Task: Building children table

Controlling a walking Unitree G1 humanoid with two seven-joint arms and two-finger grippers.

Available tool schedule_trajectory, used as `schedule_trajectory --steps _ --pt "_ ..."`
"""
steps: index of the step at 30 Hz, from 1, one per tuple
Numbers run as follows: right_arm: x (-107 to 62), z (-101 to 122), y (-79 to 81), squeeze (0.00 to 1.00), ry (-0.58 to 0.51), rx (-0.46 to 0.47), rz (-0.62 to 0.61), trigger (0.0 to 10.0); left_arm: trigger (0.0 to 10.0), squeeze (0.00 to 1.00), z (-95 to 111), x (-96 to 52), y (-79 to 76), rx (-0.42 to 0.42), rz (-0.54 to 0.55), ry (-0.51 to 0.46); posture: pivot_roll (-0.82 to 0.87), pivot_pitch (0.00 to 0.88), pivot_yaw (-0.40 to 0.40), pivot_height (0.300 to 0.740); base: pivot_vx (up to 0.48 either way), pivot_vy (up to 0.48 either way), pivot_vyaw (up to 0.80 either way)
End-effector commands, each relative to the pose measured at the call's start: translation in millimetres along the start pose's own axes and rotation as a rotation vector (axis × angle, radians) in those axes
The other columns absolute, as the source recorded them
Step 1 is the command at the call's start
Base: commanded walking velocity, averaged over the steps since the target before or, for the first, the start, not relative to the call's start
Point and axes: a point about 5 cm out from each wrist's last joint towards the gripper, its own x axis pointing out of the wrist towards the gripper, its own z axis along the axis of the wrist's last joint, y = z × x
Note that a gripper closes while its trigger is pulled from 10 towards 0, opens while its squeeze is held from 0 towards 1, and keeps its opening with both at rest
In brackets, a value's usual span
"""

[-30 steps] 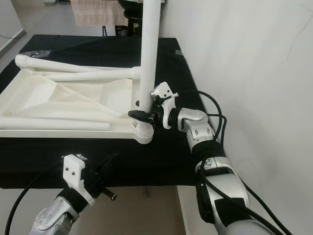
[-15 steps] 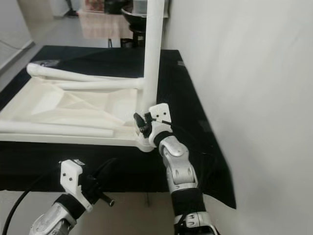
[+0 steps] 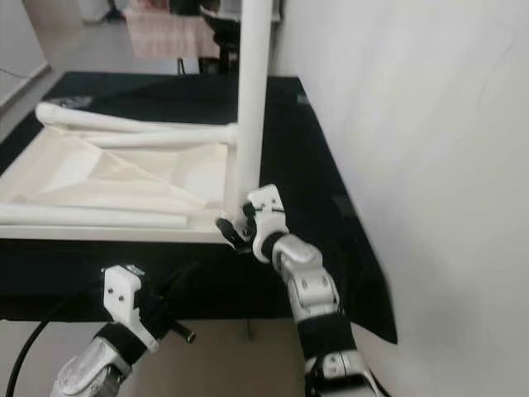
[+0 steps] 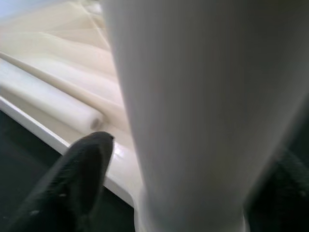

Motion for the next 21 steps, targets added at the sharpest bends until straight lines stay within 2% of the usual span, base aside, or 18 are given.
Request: schedule_trajectory --steps 1,2,3,4,5,10,16,17,21 --pt "3.1 13 2.3 1.00 -0.054 -0.038 0.137 10.0 10.0 0.00 -4 0.1 -0.9 -0.005 0.002 0.017 0.08 0.050 -0.080 0.740 0.000 0.000 0.00" --pt "2.5 21 -1.6 0.98 -0.075 -0.065 0.242 10.0 10.0 0.00 -4 0.3 -0.9 -0.005 0.002 0.017 0.08 0.048 -0.082 0.740 0.000 0.000 0.00" --pt "1.9 25 -5.1 0.13 -0.076 -0.091 0.318 10.0 10.0 0.00 -4 0.3 -0.8 -0.006 0.003 0.017 0.08 0.048 -0.082 0.740 0.000 0.000 0.00" --pt "1.9 25 -5.1 0.13 -0.076 -0.091 0.318 10.0 10.0 0.00 -4 0.3 -0.8 -0.006 0.003 0.017 0.08 0.048 -0.082 0.740 0.000 0.000 0.00" --pt "3.2 27 -10.4 0.00 -0.062 -0.120 0.363 10.0 10.0 0.00 -5 0.3 -0.9 -0.006 0.003 0.017 0.08 0.045 -0.082 0.740 0.000 0.000 0.00" --pt "10.6 37 -22.2 0.00 -0.033 -0.131 0.437 10.0 10.0 0.00 -6 -0.8 -1.7 -0.008 0.002 0.021 0.10 0.042 -0.084 0.740 0.000 0.000 0.00" --pt "11.3 42 -23.6 0.00 -0.038 -0.108 0.481 10.0 10.0 0.00 -6 -1.3 -2.3 -0.008 0.002 0.022 0.11 0.042 -0.086 0.740 0.000 0.000 0.00" --pt "10.3 43 -24.2 0.00 -0.030 -0.099 0.519 0.0 10.0 0.00 -6 -1.7 -2.8 -0.008 0.002 0.023 0.11 0.043 -0.088 0.740 0.000 0.000 0.00" --pt "7.2 44 -28.2 0.00 -0.016 -0.089 0.567 0.0 10.0 0.00 -6 -2.1 -3.9 -0.010 0.001 0.023 0.11 0.044 -0.088 0.740 0.000 0.000 0.00"
